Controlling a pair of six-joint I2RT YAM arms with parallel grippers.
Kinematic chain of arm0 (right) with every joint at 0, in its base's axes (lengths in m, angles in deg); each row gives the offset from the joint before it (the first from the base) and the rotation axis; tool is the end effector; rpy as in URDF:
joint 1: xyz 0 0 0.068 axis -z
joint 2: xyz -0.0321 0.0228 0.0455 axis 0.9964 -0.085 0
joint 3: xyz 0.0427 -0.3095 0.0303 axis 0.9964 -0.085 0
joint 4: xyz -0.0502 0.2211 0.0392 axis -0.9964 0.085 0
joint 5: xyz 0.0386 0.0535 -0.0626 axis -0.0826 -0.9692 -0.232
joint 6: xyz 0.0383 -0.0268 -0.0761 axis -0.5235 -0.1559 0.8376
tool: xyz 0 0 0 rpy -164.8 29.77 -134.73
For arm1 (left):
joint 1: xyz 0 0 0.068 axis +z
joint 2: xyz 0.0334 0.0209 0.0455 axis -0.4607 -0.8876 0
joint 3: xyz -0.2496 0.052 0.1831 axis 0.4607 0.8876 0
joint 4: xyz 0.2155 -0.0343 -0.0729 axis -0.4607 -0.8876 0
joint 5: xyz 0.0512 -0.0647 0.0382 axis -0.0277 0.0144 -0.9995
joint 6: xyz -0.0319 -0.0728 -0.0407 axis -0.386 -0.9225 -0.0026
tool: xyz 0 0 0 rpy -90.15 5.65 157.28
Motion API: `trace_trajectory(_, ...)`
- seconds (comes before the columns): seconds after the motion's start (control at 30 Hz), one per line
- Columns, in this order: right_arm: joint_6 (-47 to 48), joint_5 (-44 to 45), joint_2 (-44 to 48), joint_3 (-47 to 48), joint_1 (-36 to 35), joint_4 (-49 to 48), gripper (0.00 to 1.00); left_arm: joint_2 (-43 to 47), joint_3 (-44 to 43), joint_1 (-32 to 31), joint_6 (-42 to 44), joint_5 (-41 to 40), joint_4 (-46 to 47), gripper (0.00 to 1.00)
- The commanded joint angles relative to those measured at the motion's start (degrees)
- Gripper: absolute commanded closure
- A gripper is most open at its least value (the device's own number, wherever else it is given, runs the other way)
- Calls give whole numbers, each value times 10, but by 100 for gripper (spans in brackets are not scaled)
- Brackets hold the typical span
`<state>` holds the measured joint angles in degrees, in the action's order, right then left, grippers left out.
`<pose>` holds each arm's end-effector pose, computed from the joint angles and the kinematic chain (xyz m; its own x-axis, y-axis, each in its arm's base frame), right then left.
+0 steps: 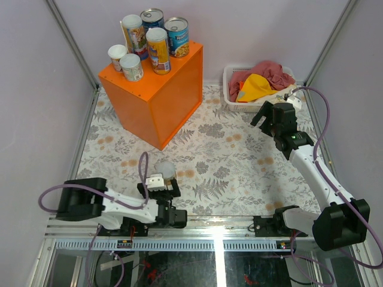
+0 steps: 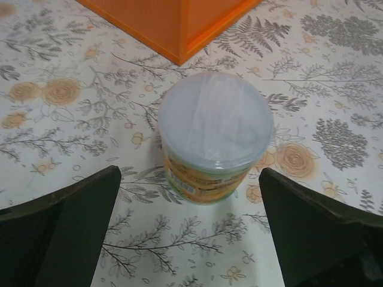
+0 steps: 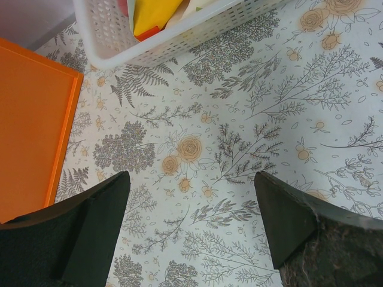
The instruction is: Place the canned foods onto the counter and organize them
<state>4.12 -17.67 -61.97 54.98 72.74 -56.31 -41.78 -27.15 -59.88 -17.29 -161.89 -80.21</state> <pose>0.2554 0.0379 0.3399 -0.3706 0.5069 -0.7783 0.2512 0.8614 0.4414 0.0835 -0.1264 0.1989 -0.2250 -0.0700 -0.9718 -0.0864 0.9949 -0.0517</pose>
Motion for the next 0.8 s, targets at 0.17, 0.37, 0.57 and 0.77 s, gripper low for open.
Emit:
trace_trajectory(0.17, 10, 9, 10, 25, -3, -8, 9, -201, -57, -29, -518, -144, -364, 1)
trace_trajectory(0.37, 13, 11, 10, 29, -3, -4, 9, -181, -63, -31, -514, -160, -364, 0)
trace_trajectory(0.57, 49, 40, -8, 63, -32, 22, 10, -115, -64, -43, -455, -125, -363, 0)
trace_trajectory(0.77, 67, 52, -41, 105, -58, 55, 10, 10, -81, -54, -55, -12, -129, 1)
